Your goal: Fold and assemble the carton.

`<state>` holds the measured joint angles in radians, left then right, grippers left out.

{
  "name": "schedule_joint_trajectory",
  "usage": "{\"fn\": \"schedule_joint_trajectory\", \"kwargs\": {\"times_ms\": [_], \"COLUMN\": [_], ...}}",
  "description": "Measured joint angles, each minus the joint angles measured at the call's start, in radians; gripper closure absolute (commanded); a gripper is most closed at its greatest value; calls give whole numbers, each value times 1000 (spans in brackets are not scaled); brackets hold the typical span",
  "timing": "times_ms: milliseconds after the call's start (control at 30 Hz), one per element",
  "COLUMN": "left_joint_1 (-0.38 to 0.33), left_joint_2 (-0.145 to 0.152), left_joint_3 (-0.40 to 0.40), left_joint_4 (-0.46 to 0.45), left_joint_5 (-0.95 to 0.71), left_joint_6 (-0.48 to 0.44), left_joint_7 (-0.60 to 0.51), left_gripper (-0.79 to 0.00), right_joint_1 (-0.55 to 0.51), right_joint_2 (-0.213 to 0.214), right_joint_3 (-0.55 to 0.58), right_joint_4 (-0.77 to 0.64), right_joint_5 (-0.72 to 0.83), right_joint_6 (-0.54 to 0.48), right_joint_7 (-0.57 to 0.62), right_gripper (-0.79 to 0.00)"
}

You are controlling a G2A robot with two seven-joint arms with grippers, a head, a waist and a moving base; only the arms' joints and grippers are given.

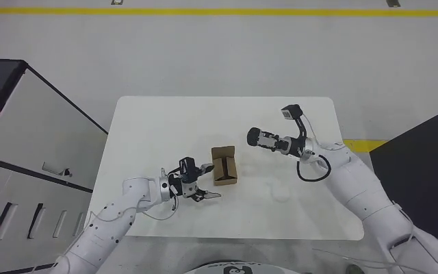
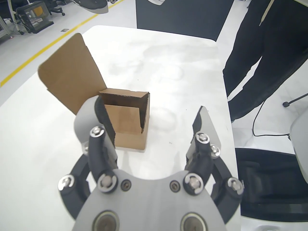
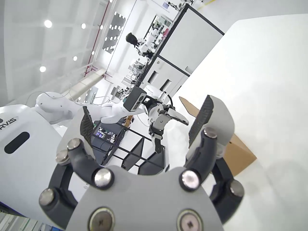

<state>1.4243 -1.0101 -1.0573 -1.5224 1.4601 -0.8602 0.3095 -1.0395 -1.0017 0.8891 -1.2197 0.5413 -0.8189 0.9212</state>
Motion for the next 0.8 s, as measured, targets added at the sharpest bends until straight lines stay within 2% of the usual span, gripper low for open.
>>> {"fn": "schedule_joint_trajectory", "kwargs": {"times_ms": [233, 467, 800], "left_joint_1": [18, -4, -4], "left_joint_2": [4, -1, -5], "left_joint_3": [3, 26, 43], "left_joint_4": [11, 69, 66], "left_joint_5": [1, -4, -15], "left_joint_6": [-9, -33, -11], "left_joint_7": [2, 21, -8], "left_gripper": [0, 0, 0], "right_joint_1": [20, 86, 80], "right_joint_2": [-8, -34, -40], "right_joint_3": [3, -30, -39], "right_joint_4": [-1, 62, 49], "right_joint_5": [19, 12, 3], "right_joint_6": [119, 205, 231], "right_joint_7": [-3, 7, -5], "right_gripper": [-785, -785, -785]}}
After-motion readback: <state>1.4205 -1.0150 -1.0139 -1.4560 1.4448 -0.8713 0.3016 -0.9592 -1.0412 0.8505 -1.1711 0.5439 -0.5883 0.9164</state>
